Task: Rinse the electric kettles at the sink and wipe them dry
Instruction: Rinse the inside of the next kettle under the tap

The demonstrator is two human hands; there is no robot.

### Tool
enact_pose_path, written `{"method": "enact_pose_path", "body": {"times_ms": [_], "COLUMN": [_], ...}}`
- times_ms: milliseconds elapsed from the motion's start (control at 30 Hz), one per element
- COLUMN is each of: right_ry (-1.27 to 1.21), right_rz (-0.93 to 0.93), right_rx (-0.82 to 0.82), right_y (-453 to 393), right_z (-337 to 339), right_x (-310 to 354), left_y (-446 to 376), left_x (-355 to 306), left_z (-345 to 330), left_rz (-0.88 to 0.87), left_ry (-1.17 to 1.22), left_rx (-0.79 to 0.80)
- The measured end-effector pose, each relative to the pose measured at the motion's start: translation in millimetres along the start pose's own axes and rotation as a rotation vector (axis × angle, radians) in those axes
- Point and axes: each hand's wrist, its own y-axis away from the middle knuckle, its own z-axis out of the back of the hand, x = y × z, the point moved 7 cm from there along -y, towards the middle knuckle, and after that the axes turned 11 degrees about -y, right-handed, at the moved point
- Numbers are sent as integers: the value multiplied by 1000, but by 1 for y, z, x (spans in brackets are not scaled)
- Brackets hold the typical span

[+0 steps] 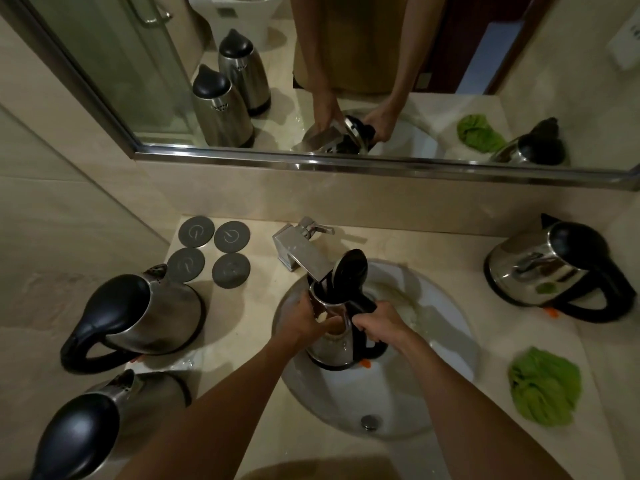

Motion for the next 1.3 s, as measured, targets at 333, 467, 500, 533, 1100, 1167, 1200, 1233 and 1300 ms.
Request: {"method": "enact_pose_path", "body": {"times_ms": [333, 467, 500, 533, 1100, 1167, 1200, 1233, 1300], "right_ry": [48, 50, 56, 60, -221, -215, -208, -198, -155], "right_rz": [-19, -26, -22, -17, 279, 244, 216, 188, 145], "right_rx": [-21, -33, -36, -37, -259, -246, -232, -212, -163], "right_y": [-11, -13, -14, -14, 1, 1, -1, -3, -7], "right_z": [1, 2, 1, 1, 7, 5, 5, 5, 6], "right_x": [3, 3, 4, 5, -8, -11, -13, -13, -11], "left_y": [-11, -16, -16, -17, -31, -31, -33, -33, -33], "left_x": [0, 0, 1, 1, -2, -3, -3, -1, -1], "left_z": [-3, -4, -4, -4, -3, -4, -5, -5, -5], "left_rz": [-28, -16, -17, -14, -84, -113, -123, -123, -124], "left_ry": [-104, -104, -118, -124, -305, -338, -348, -357, -364], "left_rx": [15, 23, 22, 28, 55, 62, 60, 59, 57]}}
